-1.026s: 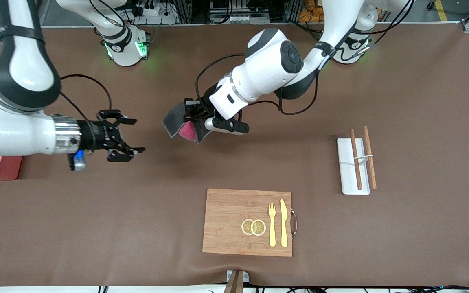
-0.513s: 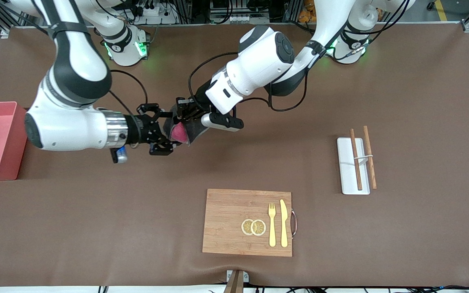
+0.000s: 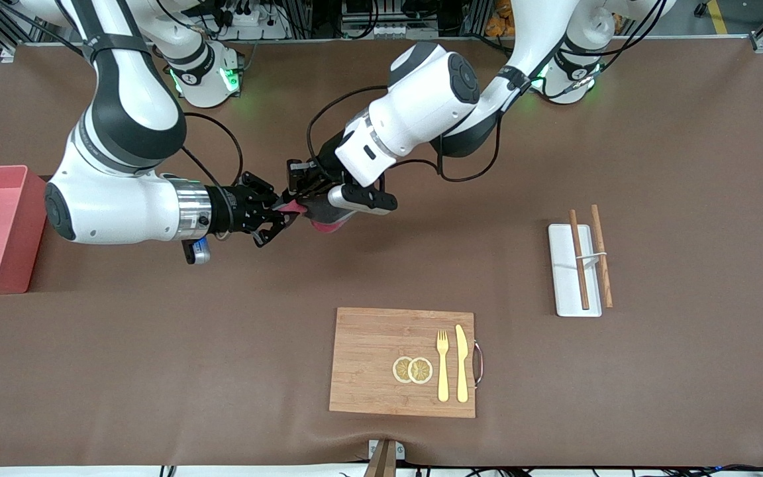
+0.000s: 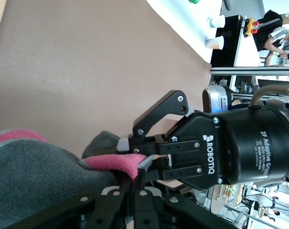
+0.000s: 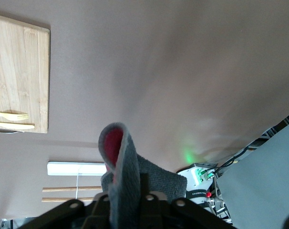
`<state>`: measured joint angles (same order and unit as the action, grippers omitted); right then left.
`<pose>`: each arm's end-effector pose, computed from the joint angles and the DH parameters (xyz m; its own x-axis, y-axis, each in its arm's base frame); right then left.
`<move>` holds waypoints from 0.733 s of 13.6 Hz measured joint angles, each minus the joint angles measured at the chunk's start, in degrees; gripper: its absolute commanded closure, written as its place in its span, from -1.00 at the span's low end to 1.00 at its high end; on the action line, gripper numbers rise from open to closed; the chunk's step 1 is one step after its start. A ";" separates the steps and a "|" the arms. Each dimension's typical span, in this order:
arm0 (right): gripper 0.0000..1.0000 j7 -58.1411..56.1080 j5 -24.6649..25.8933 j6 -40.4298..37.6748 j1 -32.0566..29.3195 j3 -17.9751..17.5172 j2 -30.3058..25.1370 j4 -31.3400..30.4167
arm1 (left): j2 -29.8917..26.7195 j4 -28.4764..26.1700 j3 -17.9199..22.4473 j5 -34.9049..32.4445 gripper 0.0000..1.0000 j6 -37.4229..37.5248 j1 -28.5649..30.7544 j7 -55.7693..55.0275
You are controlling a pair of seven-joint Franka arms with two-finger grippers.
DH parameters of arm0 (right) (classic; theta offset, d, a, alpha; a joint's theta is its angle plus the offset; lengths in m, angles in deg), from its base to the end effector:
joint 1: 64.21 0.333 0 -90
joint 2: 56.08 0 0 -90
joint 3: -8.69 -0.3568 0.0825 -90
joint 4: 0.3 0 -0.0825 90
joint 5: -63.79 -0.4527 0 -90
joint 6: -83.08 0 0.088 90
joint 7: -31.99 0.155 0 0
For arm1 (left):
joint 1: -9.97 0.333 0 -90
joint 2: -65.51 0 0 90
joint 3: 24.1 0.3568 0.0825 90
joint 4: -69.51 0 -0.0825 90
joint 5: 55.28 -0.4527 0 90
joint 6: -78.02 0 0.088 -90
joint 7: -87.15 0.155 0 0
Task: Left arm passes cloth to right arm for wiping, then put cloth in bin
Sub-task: 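Grasp the cloth with the right gripper beside the left gripper, then release the cloth from the left gripper while the right gripper pulls away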
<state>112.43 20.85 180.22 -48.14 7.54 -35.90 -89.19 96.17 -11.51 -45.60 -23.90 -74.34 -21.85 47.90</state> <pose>0.6613 0.3052 0.4366 0.1595 -0.7161 -0.6795 -0.9355 -0.3295 0.1276 0.5740 -0.6512 0.4702 0.9679 0.2462 -0.0512 0.1913 -0.5887 0.7854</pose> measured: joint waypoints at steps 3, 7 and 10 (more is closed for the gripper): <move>1.00 -7.71 1.85 0.06 -0.20 0.24 0.01 -0.03 | -0.02 0.26 0.39 -1.61 -1.00 -0.44 0.18 1.03; 1.00 -12.26 5.59 4.90 1.15 -0.08 0.83 -0.39 | -0.15 0.75 0.98 -4.33 -1.00 -0.51 1.93 1.03; 1.00 -12.89 11.05 11.35 4.21 -0.28 3.89 -1.88 | -0.84 0.54 1.17 -6.15 -1.00 0.70 6.89 1.10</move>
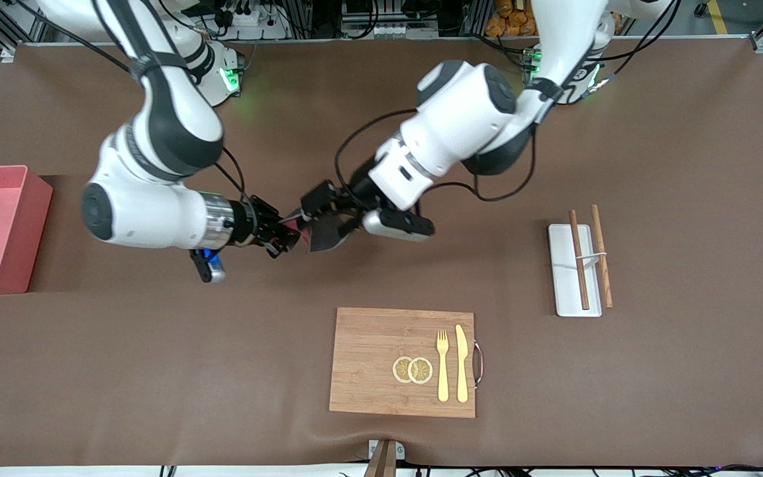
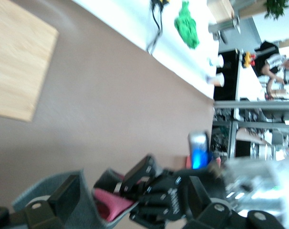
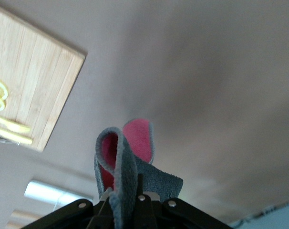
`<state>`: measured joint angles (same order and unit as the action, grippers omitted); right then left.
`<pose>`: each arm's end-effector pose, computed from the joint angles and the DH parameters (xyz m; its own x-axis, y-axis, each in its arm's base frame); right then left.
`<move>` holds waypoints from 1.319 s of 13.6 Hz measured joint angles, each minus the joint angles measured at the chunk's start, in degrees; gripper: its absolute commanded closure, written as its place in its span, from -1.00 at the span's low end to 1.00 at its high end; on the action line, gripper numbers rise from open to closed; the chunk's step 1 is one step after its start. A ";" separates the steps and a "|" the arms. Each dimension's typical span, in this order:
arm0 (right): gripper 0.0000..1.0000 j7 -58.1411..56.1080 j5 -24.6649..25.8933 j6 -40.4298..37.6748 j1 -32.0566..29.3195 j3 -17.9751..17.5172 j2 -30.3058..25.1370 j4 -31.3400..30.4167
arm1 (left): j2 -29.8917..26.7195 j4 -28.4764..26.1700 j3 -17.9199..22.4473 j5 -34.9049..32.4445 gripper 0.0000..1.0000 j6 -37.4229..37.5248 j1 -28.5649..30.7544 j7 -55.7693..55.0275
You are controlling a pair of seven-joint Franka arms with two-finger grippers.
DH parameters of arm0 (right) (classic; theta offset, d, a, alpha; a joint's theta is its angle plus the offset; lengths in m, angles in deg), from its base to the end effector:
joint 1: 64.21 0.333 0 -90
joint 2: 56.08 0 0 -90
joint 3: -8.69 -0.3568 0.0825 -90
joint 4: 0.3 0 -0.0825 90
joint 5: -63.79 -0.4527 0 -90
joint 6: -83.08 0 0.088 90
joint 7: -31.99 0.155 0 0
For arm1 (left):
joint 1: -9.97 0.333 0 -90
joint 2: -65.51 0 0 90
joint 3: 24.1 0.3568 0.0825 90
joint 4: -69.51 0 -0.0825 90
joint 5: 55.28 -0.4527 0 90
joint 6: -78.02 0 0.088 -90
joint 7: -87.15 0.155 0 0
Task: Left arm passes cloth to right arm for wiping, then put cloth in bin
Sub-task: 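Release the cloth from the left gripper while the right gripper pulls away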
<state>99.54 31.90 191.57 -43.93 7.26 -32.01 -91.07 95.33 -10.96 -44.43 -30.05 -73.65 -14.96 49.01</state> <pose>0.6690 0.3320 0.3631 0.4654 -0.7230 -0.5105 -0.8535 -0.5194 -0.0425 0.6556 -0.5676 0.4845 0.9422 0.3269 0.0731 0.1588 -0.6282 0.7617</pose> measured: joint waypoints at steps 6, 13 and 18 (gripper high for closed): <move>1.00 -11.91 11.83 7.99 -1.46 1.34 4.03 -9.36 | -4.73 -0.33 0.15 -10.67 -1.00 20.77 13.23 0.06; 1.00 -43.57 29.14 8.67 -20.52 2.09 3.33 -13.76 | -11.30 -0.58 0.18 -21.28 -1.00 41.88 25.02 2.46; 1.00 -74.13 37.74 9.88 -34.43 2.31 2.90 -10.23 | -15.77 -0.70 2.62 -21.96 -1.00 52.24 30.75 17.28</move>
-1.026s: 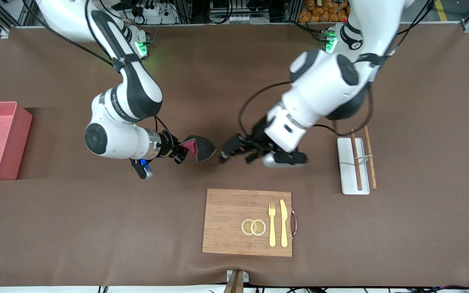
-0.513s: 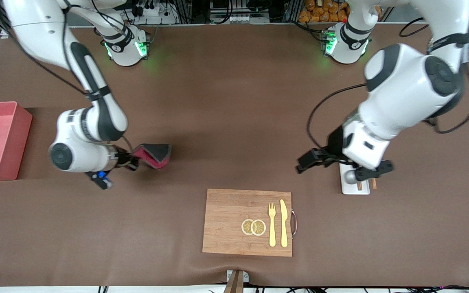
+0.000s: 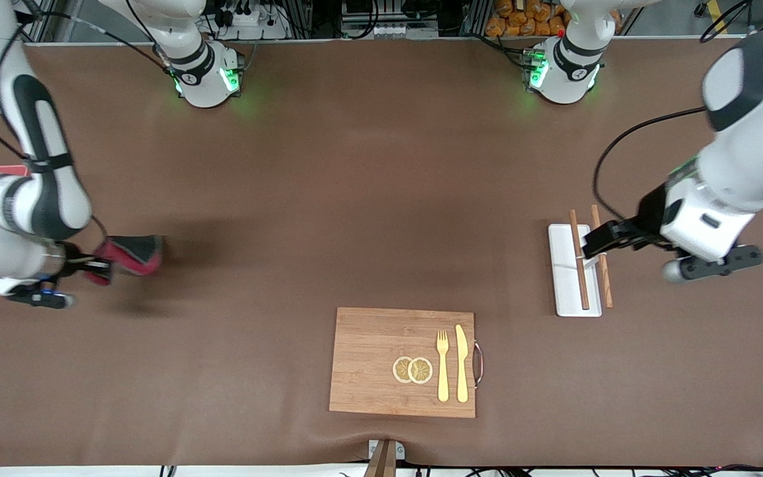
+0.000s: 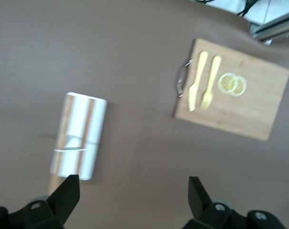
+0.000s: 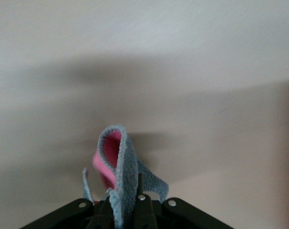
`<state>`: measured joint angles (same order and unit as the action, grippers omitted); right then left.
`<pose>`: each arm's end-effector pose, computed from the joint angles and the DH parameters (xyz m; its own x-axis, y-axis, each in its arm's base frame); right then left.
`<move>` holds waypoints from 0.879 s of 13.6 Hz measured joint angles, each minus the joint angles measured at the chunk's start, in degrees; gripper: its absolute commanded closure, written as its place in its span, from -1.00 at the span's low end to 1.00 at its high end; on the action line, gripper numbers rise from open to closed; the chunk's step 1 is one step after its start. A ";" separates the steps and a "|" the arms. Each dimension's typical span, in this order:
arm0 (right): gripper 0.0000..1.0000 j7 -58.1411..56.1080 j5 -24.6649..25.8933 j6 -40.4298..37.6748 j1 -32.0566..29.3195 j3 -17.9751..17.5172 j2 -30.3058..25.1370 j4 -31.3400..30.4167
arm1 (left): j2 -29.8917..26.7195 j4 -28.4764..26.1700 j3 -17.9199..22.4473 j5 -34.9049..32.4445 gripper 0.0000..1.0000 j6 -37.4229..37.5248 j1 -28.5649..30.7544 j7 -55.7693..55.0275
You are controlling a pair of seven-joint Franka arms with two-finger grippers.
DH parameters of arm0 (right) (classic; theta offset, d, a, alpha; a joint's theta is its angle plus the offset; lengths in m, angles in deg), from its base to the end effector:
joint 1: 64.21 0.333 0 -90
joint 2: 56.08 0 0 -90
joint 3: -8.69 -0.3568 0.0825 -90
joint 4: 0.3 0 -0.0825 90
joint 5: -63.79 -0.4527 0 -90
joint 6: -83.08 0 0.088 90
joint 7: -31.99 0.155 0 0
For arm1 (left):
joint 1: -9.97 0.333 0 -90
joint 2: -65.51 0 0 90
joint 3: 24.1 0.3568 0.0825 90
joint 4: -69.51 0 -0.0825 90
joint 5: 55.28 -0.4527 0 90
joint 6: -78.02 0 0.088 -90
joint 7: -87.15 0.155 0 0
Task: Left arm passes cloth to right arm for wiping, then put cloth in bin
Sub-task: 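Release the cloth from the left gripper while the right gripper pulls away, then carry the cloth with the right gripper over the pink bin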
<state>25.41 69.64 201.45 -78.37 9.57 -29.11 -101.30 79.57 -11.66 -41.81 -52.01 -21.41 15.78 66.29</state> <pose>0.6777 -0.1916 0.2331 0.9795 -0.0949 -0.1779 -0.0841 -0.9942 0.0673 0.7092 -0.1339 0.5601 0.9838 0.1766 0.0313 0.1699 -0.9737 0.1516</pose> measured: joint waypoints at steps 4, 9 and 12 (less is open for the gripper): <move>1.00 -7.50 5.85 -2.81 -2.88 -0.08 -0.57 5.94 | -5.38 -0.22 11.42 0.00 -1.00 7.73 -5.92 14.11; 1.00 -0.25 2.37 -2.99 -1.15 -1.52 0.98 3.51 | -10.27 -0.82 16.28 0.00 -1.00 14.92 -8.17 25.86; 1.00 5.87 -4.15 0.19 2.70 -1.79 3.13 0.79 | -11.78 -1.56 16.55 0.00 -1.00 16.25 -9.17 26.46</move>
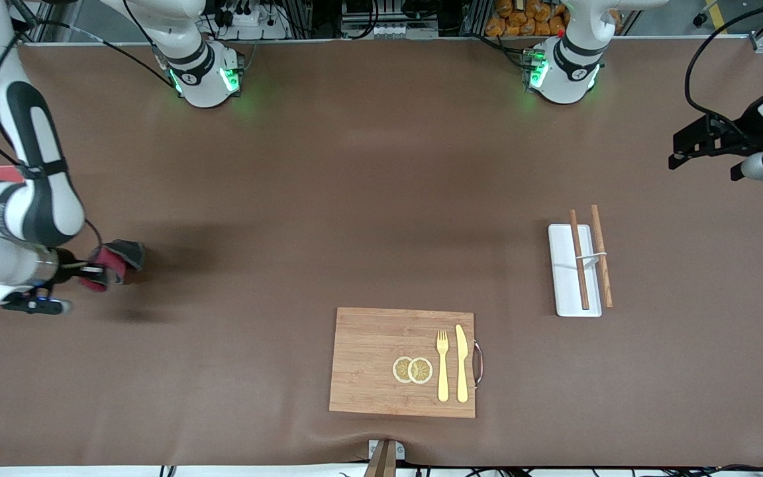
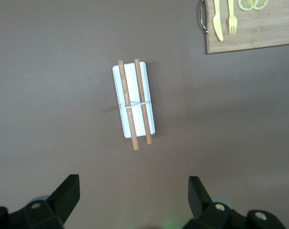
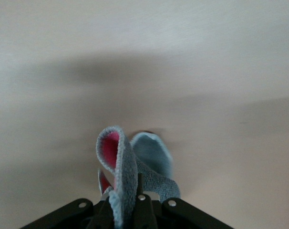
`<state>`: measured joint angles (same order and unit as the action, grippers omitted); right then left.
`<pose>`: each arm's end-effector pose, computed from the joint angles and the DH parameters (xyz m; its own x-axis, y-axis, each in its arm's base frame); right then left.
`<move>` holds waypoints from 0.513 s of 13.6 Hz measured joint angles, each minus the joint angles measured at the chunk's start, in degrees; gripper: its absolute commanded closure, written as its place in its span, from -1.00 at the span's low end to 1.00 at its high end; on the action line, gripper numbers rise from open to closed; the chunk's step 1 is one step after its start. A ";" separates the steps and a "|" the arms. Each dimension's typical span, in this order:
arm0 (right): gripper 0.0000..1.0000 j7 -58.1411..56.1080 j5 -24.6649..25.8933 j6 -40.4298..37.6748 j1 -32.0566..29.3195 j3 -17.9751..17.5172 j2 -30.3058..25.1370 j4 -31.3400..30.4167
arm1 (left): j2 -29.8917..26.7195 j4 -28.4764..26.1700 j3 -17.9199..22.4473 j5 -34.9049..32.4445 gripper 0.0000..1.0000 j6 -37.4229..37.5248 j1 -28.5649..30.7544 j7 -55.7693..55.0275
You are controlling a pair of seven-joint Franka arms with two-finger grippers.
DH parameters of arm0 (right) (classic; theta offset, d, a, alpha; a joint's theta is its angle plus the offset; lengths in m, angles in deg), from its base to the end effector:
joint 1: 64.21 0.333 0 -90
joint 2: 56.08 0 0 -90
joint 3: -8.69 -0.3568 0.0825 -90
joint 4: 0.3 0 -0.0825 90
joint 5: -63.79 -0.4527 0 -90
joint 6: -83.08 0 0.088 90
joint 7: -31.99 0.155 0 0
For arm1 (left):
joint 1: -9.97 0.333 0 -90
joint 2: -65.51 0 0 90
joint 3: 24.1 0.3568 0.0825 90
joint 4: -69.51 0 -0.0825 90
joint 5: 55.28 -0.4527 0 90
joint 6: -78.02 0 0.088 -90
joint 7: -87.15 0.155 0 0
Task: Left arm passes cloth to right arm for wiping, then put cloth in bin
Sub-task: 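Carry the cloth with the right gripper over the pink bin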
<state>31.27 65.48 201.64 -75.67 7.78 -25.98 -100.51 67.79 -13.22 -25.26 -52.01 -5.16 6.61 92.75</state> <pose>0.6910 -0.1320 0.2007 0.9669 -0.1534 -0.2038 -0.1543 -0.9880 0.0120 0.6208 -0.0582 0.6503 0.9829 -0.1822 -0.0260 -0.1804 -0.9817 0.0605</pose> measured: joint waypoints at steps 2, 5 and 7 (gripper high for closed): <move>1.00 6.73 -4.00 -0.11 3.00 -0.17 0.63 -0.57 | -1.31 -0.88 0.00 -0.36 -1.00 0.38 -0.56 0.00; 1.00 18.33 -12.98 -0.22 9.93 -0.60 0.55 -1.77 | -2.80 -1.77 -0.42 -3.81 -1.00 0.41 -0.95 0.00; 1.00 27.05 -17.32 -0.09 15.50 -0.77 0.25 -1.78 | -2.96 -1.90 -1.24 -4.07 -1.00 0.41 -1.16 -0.12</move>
<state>58.32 48.16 201.55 -60.17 7.01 -25.72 -102.28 64.82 -15.12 -26.49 -56.08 -4.75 5.45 92.63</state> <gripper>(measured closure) 0.974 0.000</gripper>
